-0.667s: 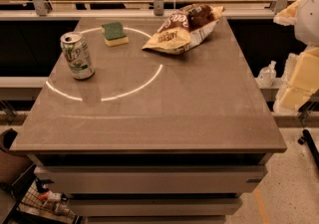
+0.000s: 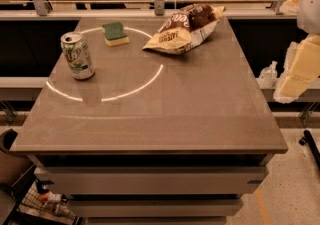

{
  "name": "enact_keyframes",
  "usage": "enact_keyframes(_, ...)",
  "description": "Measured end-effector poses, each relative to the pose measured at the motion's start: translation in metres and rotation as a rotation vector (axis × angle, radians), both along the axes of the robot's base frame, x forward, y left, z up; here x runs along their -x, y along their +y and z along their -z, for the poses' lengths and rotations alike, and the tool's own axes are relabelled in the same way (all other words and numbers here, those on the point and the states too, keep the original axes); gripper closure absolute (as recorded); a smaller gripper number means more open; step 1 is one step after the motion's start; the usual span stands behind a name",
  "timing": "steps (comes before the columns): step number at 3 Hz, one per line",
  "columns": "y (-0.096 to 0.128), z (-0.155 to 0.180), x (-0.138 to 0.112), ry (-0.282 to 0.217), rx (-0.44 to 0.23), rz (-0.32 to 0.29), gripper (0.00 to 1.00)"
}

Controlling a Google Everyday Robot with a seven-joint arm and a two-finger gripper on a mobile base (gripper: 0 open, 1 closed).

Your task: Pick brown chip bag

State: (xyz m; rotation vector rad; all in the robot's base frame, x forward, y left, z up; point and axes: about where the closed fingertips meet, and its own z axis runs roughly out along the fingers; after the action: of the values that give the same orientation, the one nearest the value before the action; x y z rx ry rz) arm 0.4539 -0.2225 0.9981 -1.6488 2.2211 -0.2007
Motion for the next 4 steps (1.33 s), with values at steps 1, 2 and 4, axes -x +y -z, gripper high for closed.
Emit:
enact_keyframes(1, -0.023, -0.015, -0.042, -0.073, 0.017, 0.097, 0.00)
enact_keyframes(2, -0.030, -0.028, -0.082, -0.137, 0.046, 0.142, 0.00)
enact_keyframes(4, -0.004, -0.034, -0.158, -0.187, 0.046, -0.020, 0.00)
